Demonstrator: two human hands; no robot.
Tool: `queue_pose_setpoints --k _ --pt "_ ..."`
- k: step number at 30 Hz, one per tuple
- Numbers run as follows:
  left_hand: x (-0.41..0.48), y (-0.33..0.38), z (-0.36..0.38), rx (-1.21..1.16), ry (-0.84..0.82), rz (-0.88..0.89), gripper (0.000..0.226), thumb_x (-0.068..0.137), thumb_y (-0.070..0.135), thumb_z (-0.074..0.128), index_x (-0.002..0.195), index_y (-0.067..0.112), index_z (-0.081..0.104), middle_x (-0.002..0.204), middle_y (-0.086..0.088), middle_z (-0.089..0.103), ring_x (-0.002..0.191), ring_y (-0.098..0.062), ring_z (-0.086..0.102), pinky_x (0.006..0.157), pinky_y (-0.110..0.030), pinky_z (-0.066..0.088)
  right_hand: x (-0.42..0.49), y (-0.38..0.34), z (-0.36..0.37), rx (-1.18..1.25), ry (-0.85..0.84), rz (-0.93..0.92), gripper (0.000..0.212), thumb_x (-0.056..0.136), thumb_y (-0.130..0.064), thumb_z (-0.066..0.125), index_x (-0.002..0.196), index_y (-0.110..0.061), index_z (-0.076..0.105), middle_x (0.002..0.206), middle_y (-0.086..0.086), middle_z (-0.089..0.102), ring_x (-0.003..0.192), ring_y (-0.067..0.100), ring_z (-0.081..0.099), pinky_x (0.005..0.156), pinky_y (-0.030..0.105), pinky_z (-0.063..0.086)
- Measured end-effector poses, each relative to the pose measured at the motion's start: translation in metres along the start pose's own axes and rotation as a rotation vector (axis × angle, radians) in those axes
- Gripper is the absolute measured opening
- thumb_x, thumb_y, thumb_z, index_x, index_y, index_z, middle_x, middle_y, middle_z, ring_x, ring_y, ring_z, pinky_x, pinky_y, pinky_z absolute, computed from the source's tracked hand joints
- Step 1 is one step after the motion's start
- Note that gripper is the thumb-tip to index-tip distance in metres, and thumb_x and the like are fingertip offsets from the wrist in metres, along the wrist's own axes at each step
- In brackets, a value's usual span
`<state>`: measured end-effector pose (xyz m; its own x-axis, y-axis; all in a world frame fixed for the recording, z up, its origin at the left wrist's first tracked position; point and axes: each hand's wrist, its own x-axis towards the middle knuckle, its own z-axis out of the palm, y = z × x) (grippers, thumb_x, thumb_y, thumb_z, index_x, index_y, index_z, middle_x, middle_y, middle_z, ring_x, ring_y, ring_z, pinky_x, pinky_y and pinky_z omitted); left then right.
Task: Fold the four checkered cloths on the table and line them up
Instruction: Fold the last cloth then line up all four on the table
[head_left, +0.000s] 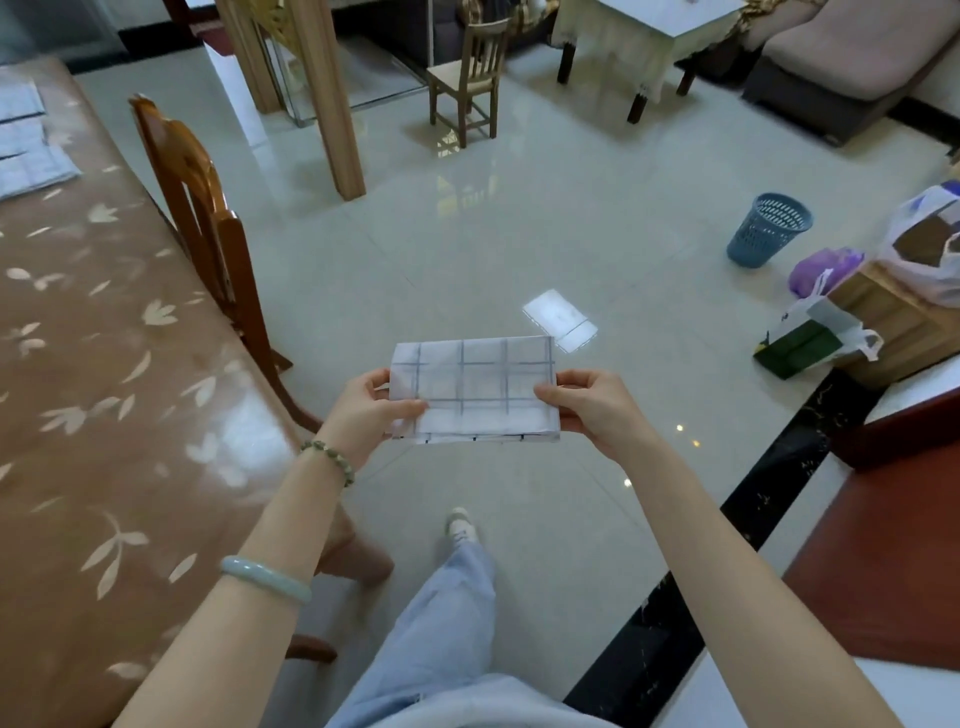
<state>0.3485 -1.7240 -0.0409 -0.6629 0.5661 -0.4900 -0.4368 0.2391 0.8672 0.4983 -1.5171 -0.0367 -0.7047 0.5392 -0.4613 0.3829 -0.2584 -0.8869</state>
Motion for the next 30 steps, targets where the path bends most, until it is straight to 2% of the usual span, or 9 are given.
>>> queue_pose_setpoints --k 4,6,8,9,12,17,22,26,30 --pt "0.062 0.027 -0.002 0.0 0.053 0.038 0.033 0.077 -0.011 0.068 0.104 0.006 0.06 0.105 -0.021 0.067 0.089 -0.032 0.065 0.075 -0.039 0.056 0.07 -0.032 -0.002 -0.037 -0.036 0.011 0.019 0.084 -0.004 0.067 0.1 0.006 0.065 0.09 0.014 0.069 0.075 0.026 0.068 0.072 0.034 0.06" --pt "0.09 0.042 -0.004 0.001 0.097 0.041 0.036 0.078 -0.01 0.068 0.11 0.004 0.059 0.103 -0.019 0.068 0.084 -0.025 0.068 0.069 -0.032 0.059 0.107 -0.053 0.001 -0.069 -0.074 0.027 0.022 0.084 -0.005 0.067 0.103 0.007 0.065 0.094 0.016 0.069 0.08 0.028 0.068 0.075 0.036 0.06" --pt "0.115 0.059 -0.01 0.002 0.141 0.046 0.037 0.078 -0.011 0.068 0.11 0.003 0.059 0.097 -0.014 0.068 0.072 -0.014 0.069 0.058 -0.022 0.057 0.142 -0.074 0.008 -0.095 -0.116 0.034 0.017 0.085 -0.005 0.067 0.099 0.003 0.066 0.093 0.015 0.07 0.08 0.027 0.068 0.074 0.035 0.06" --pt "0.126 0.067 -0.014 0.0 0.16 0.049 0.038 0.077 -0.012 0.068 0.11 0.002 0.059 0.096 -0.013 0.068 0.072 -0.013 0.069 0.057 -0.021 0.057 0.158 -0.084 0.012 -0.103 -0.135 0.03 0.015 0.085 -0.005 0.067 0.097 0.002 0.066 0.092 0.014 0.07 0.079 0.026 0.068 0.074 0.034 0.06" --pt "0.157 0.09 -0.027 -0.01 0.226 0.054 0.043 0.074 -0.012 0.07 0.114 -0.001 0.058 0.104 -0.019 0.068 0.086 -0.025 0.067 0.068 -0.025 0.058 0.201 -0.111 0.027 -0.133 -0.198 0.022 0.012 0.086 -0.006 0.066 0.096 0.0 0.066 0.089 0.012 0.07 0.078 0.024 0.068 0.075 0.034 0.06" --pt "0.197 0.118 -0.052 -0.046 0.31 0.08 0.041 0.073 -0.013 0.07 0.111 0.001 0.059 0.105 -0.021 0.068 0.094 -0.032 0.067 0.076 -0.031 0.058 0.267 -0.146 0.056 -0.181 -0.286 0.018 0.009 0.086 -0.006 0.065 0.093 -0.002 0.067 0.087 0.011 0.071 0.075 0.023 0.069 0.076 0.036 0.059" --pt "0.243 0.144 -0.076 -0.055 0.391 0.077 0.043 0.074 -0.013 0.07 0.114 -0.001 0.059 0.103 -0.016 0.069 0.091 -0.025 0.068 0.08 -0.034 0.058 0.338 -0.176 0.091 -0.221 -0.362 0.032 0.003 0.087 -0.006 0.064 0.089 -0.004 0.067 0.087 0.012 0.07 0.075 0.024 0.067 0.075 0.034 0.059" --pt "0.296 0.171 -0.098 -0.073 0.477 0.064 0.039 0.074 -0.008 0.073 0.11 0.003 0.062 0.104 -0.017 0.07 0.095 -0.03 0.069 0.088 -0.044 0.055 0.412 -0.205 0.119 -0.271 -0.441 0.02 0.021 0.087 -0.007 0.063 0.103 0.007 0.065 0.098 0.021 0.069 0.086 0.031 0.067 0.081 0.039 0.058" --pt "0.352 0.207 -0.112 -0.116 0.543 0.066 0.04 0.075 -0.003 0.074 0.112 0.005 0.061 0.105 -0.015 0.07 0.097 -0.028 0.069 0.088 -0.045 0.055 0.487 -0.248 0.143 -0.283 -0.527 -0.006 0.015 0.087 -0.006 0.063 0.099 0.003 0.066 0.092 0.016 0.07 0.08 0.027 0.069 0.074 0.033 0.06"
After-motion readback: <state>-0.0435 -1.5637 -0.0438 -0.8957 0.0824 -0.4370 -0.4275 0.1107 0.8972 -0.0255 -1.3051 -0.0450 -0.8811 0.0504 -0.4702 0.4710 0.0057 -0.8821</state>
